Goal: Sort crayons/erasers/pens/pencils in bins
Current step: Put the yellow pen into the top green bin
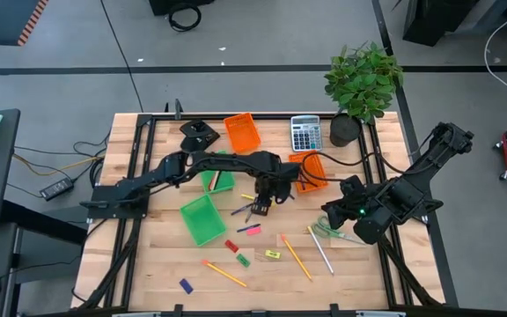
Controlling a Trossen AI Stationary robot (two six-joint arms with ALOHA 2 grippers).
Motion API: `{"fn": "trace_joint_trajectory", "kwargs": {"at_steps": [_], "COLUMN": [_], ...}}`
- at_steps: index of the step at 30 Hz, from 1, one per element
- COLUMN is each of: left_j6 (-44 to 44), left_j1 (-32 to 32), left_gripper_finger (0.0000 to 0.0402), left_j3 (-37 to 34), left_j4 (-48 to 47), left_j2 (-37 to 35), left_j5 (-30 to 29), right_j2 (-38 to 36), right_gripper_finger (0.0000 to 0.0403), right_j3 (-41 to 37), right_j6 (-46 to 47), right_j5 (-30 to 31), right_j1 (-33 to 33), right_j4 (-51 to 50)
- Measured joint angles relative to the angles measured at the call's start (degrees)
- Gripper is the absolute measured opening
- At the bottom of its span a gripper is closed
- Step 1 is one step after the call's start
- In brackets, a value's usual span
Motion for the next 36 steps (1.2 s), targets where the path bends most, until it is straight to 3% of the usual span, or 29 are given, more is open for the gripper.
{"fn": "trace_joint_trajectory", "kwargs": {"at_steps": [8,15,24,36], "left_j6": [-0.8,-0.5,-0.1,-0.6], "left_j1": [-0.2,-0.3,-0.2,-0.3], "left_gripper_finger": [0.0161,0.0156,0.0152,0.0109], "left_j3": [0.0,0.0,0.1,0.2], "left_j4": [7.1,2.8,4.4,5.5], "left_j2": [0.5,2.2,3.1,4.3], "left_j5": [-3.8,-4.2,-4.0,-4.3], "right_j2": [0.0,0.0,0.0,0.0], "right_gripper_finger": [0.0115,0.0115,0.0115,0.0115], "right_j3": [0.0,0.0,0.0,0.0], "right_j6": [-0.2,-0.2,-0.6,-0.4], "right_j5": [0.0,-0.7,-1.9,-1.8], "right_j1": [0.0,0.0,0.0,0.0], "right_j4": [-1.0,-1.4,-1.4,-1.4]}}
